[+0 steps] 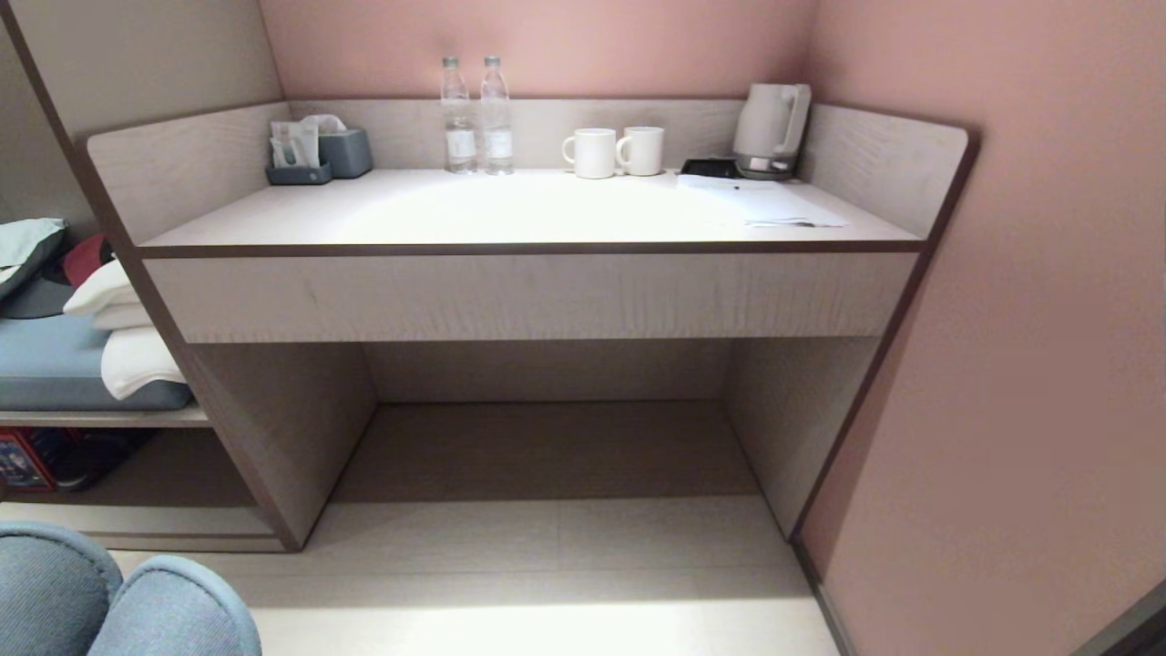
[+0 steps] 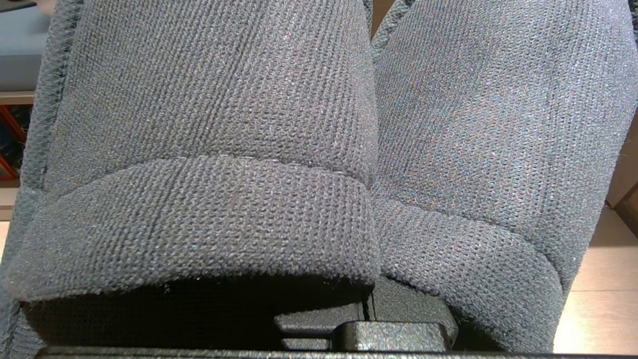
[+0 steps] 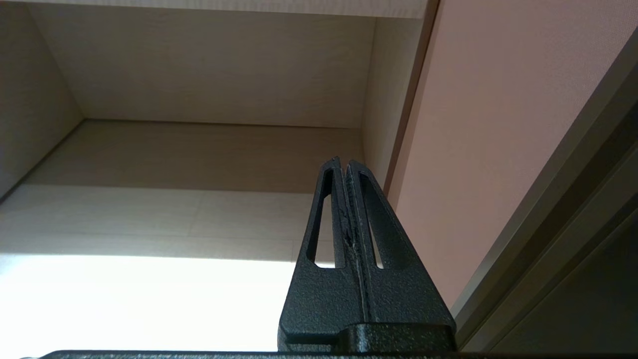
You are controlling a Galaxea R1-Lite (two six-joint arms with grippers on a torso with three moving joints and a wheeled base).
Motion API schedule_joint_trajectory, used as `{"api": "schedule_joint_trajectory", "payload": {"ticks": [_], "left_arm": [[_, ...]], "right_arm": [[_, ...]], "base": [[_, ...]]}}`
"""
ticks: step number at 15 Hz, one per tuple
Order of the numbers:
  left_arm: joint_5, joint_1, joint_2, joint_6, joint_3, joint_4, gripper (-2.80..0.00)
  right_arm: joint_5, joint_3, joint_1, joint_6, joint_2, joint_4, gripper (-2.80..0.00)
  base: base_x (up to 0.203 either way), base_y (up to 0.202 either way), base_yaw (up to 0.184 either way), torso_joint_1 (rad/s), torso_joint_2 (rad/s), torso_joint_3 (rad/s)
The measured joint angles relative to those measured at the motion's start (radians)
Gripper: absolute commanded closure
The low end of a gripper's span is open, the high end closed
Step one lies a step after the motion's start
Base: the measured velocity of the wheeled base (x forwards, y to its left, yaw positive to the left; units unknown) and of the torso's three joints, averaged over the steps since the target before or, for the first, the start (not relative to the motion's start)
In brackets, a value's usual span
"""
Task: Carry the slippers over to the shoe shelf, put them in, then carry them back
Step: Place the slippers into the shoe cabinet
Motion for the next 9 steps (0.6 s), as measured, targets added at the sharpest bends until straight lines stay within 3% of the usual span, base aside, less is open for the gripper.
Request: {"api": "schedule_joint_trajectory", "payload": {"ticks": [9], "left_arm": [[0.0,0.0,0.0,-0.003,0.0,0.0,0.0]], "right_arm": [[0.0,0.0,0.0,0.0,0.0,0.0,0.0]], "base": [[0.0,0.0,0.0,0.0,0.0,0.0]]}}
